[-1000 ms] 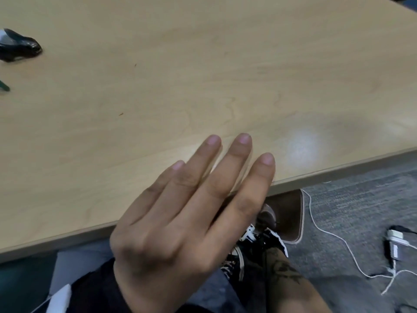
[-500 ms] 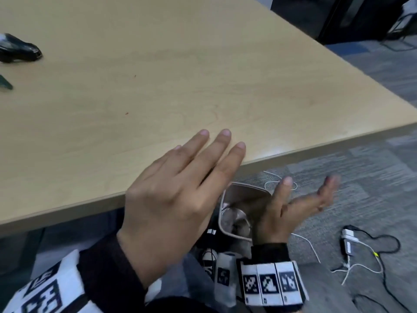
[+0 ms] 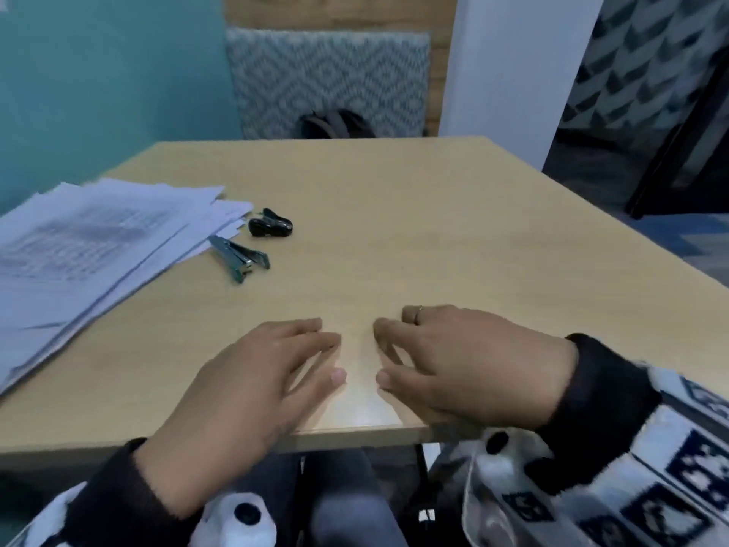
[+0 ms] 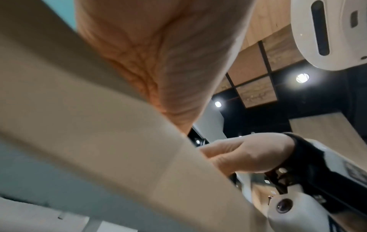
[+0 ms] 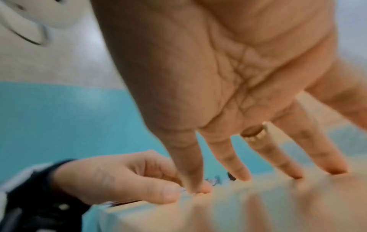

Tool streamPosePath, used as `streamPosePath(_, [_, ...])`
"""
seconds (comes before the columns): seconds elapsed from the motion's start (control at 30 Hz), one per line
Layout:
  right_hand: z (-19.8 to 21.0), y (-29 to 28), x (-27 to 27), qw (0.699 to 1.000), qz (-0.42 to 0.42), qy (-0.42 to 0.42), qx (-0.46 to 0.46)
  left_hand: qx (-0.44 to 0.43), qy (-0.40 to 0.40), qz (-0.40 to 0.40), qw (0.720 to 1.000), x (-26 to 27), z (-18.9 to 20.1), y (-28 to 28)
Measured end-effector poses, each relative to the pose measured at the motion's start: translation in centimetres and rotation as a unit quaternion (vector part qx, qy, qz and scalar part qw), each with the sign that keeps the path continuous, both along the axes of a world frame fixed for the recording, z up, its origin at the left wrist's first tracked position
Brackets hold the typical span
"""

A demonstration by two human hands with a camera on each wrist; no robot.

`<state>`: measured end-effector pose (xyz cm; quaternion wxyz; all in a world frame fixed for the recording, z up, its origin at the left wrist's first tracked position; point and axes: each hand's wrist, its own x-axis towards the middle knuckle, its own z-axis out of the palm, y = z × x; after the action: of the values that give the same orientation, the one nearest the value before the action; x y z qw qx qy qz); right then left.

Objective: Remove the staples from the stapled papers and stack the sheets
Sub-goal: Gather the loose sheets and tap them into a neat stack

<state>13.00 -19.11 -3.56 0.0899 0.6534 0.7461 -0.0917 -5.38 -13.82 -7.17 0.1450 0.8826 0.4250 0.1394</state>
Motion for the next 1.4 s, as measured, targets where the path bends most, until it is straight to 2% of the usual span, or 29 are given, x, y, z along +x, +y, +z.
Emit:
streamPosePath(0.1, [2.7,2.4,-1.9,0.995,0.047,-0.070,-0.049,-0.017,0.032,0.013,0.999,-2.1,1.4,0.9])
streamPosePath(0.17, [3.8,4.3,-3.7,0.988,0.081,-0.114,-0.059,-0.026,0.081,0.022,0.996,-3.5,3.1,1.3])
streamPosePath(0.3, [5.3,8.4,-8.1,0.982,0.090,-0.132,-0.104,-0.068,0.167,0.048,0.982,-7.2,7.9,3.5])
streamPosePath(0.4, [5.4,12.2,-10.6,0.990,0.082,-0.107,-0.039,-0.097,0.195,0.085,0.972,-10.1,10.0,7.9])
streamPosePath(0.47, [5.2,14.8,-11.7,0.994,0.072,-0.082,0.011,-0.084,0.262,0.123,0.954,-11.5,9.9,11.1])
streamPosePath(0.57, [4.1,18.2,-12.7,0.994,0.031,-0.099,-0.025,-0.087,0.374,0.173,0.907,-12.6,8.1,14.4])
streamPosePath(0.63, [3.3,20.1,-12.8,0.995,0.001,-0.098,-0.025,-0.113,0.408,0.191,0.886,-12.8,6.8,15.6])
streamPosePath(0.73, [2.3,22.0,-12.0,0.996,-0.021,-0.079,-0.023,-0.151,0.427,0.188,0.871,-13.2,5.7,16.7])
streamPosePath(0.87, [1.8,23.3,-10.8,0.992,-0.046,-0.109,-0.045,-0.152,0.424,0.183,0.874,-13.7,5.2,17.5])
streamPosePath(1.0, [1.8,23.0,-6.9,0.988,-0.112,-0.078,-0.067,-0.137,0.422,0.179,0.878,-13.8,4.8,17.6])
streamPosePath(1.07, [1.6,22.6,-4.5,0.986,-0.131,-0.087,-0.051,-0.136,0.422,0.179,0.878,-13.9,4.6,17.7])
streamPosePath(1.17, [1.7,21.7,-1.9,0.973,-0.168,-0.144,-0.069,-0.141,0.424,0.183,0.876,-13.8,4.7,17.7])
streamPosePath(1.3, [1.5,20.4,1.4,0.965,-0.208,-0.151,-0.053,-0.143,0.426,0.187,0.873,-13.7,4.9,17.5])
streamPosePath(1.4, [1.3,20.1,2.8,0.963,-0.236,-0.123,-0.041,-0.138,0.429,0.188,0.873,-13.5,5.0,17.0])
